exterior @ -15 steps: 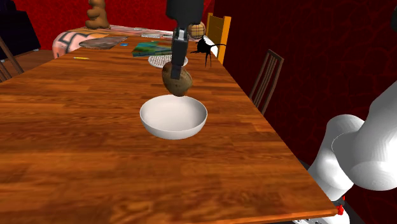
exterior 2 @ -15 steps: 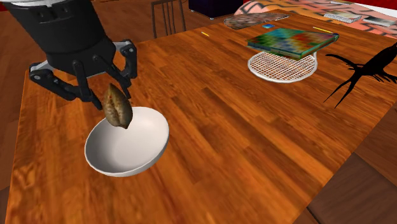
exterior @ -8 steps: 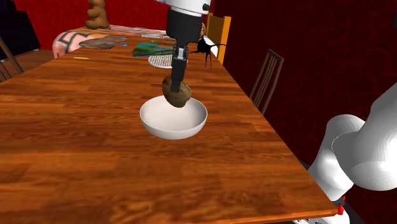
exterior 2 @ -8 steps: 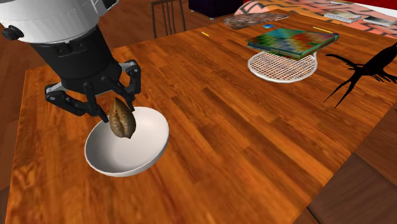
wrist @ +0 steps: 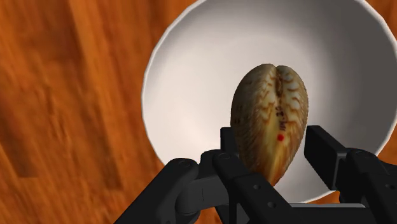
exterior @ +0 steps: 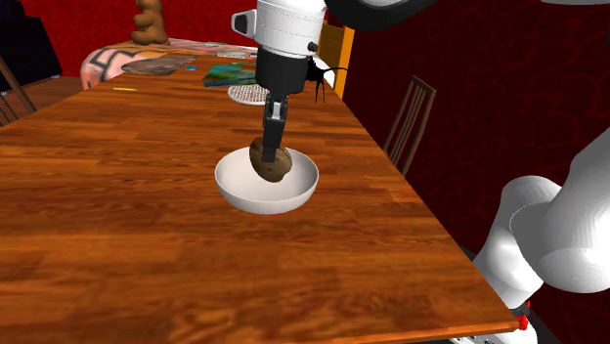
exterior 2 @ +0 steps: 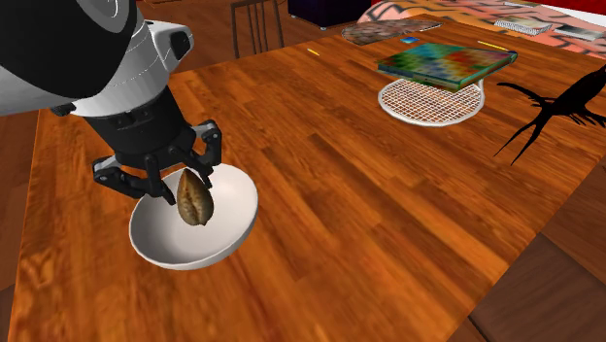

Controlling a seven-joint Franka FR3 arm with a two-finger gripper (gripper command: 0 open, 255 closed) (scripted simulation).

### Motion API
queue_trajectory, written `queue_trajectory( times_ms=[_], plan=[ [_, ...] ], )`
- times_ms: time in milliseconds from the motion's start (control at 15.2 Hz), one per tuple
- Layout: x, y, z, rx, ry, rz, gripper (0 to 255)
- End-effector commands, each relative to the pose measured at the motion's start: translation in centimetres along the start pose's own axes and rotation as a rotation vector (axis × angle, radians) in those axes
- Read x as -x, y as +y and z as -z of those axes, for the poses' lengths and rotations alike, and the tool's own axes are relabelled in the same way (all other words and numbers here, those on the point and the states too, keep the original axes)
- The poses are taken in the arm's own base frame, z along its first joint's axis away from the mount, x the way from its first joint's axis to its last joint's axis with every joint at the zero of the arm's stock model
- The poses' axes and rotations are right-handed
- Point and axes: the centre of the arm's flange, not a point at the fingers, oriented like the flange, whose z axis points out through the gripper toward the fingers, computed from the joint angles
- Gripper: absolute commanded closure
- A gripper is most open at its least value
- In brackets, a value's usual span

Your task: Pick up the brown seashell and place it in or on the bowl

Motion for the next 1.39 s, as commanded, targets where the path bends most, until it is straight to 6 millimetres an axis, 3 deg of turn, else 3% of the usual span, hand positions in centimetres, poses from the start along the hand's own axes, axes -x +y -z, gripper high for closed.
queue_trajectory(
  times_ms=[0, 330, 396, 726, 990, 1320],
  plan=[
    [0.1, 0.0, -0.2, 0.0, 0.001, 0.0, 255],
    [0.1, 0.0, -0.2, 0.0, 0.001, 0.0, 255],
    [0.1, 0.0, -0.2, 0.0, 0.001, 0.0, 0],
    [0.1, 0.0, -0.2, 0.0, 0.001, 0.0, 0],
    [0.1, 0.0, 4.8, 0.0, 0.001, 0.0, 0],
    [0.1, 0.0, 4.8, 0.0, 0.001, 0.0, 0]
  ],
)
